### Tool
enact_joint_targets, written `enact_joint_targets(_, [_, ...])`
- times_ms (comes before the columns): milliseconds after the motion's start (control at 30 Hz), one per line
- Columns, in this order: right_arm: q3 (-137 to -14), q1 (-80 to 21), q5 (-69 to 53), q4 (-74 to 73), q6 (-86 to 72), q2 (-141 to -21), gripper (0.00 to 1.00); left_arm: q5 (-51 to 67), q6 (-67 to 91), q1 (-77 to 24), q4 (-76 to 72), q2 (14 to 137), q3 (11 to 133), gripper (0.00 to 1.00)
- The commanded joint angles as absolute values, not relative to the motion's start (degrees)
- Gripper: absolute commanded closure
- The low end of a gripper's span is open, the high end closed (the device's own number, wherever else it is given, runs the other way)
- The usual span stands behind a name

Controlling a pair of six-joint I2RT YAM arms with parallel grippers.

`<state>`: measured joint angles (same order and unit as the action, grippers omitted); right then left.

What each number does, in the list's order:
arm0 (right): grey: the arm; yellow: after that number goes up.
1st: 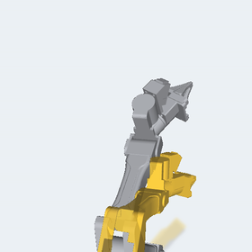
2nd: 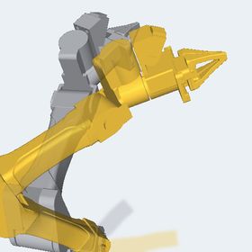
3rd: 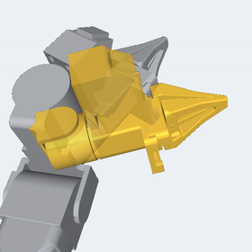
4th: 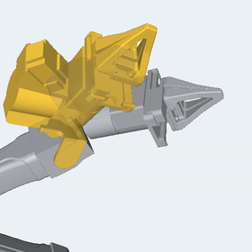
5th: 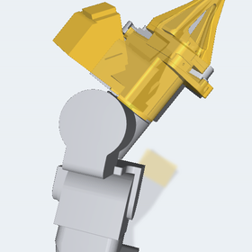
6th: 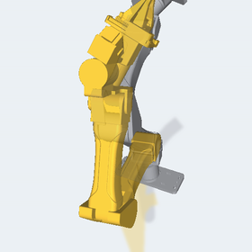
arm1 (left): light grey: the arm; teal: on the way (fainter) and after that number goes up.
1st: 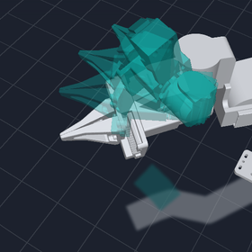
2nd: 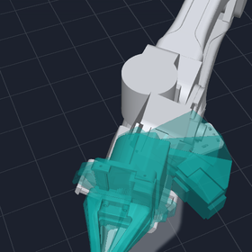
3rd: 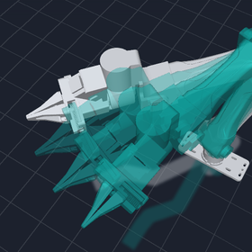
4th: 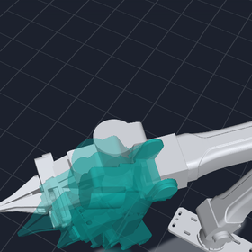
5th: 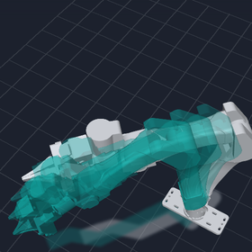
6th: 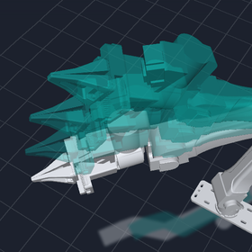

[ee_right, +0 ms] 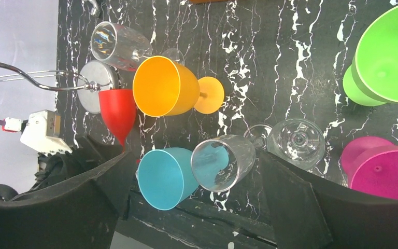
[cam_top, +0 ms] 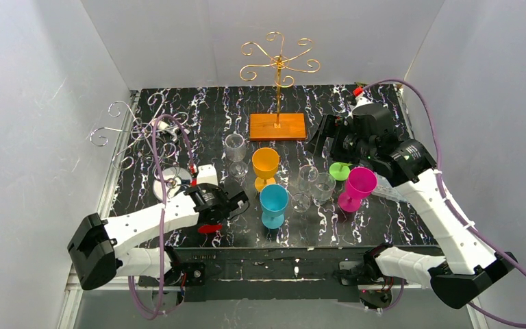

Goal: Take the wine glass off the wine glass rack
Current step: Pick up the wine glass at the center of the board.

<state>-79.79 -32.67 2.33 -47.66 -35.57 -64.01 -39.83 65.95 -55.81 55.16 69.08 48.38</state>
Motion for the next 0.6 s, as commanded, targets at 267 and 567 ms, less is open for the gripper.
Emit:
enact_joint_targets(267, [-78.60, -32.96, 1.42, -44.01, -34.02, -62.53, 0.02, -43.12, 68.66, -54.95, 46.11, 71.26, 41.41, 0.48])
enact_joint_targets(567, [-78.40, -32.96, 1.35, -43.95, -33.50, -62.24, 0.02, -43.53, 69.83, -54.34, 42.88, 73.03, 38.10, 0.57])
